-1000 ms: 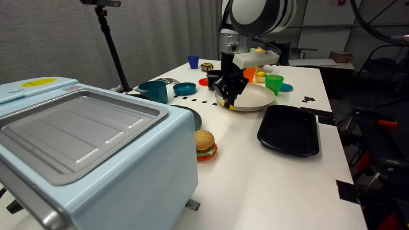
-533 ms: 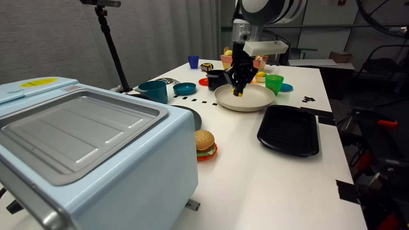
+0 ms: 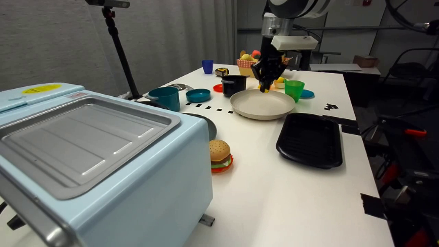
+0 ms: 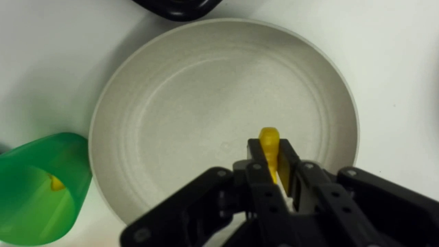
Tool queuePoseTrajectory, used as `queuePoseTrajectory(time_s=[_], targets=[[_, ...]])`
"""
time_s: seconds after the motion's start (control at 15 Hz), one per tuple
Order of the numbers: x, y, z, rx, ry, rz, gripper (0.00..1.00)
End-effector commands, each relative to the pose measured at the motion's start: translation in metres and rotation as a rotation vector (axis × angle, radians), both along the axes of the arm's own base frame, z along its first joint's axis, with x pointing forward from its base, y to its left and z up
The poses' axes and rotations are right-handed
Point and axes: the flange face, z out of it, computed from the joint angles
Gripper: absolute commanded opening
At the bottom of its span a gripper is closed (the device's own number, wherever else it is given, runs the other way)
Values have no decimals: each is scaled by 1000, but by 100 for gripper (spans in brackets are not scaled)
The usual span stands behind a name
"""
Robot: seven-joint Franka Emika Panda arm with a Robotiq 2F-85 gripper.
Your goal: Put the toy fries in the green cup
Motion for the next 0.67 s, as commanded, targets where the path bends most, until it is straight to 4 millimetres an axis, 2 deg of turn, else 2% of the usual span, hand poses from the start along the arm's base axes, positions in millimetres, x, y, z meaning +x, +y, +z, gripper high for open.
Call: queuePoseTrajectory(time_s=[0.0, 0.6], targets=[[-15, -25, 13, 26, -16, -32, 4], [-41, -85, 16, 48, -37, -151, 4]])
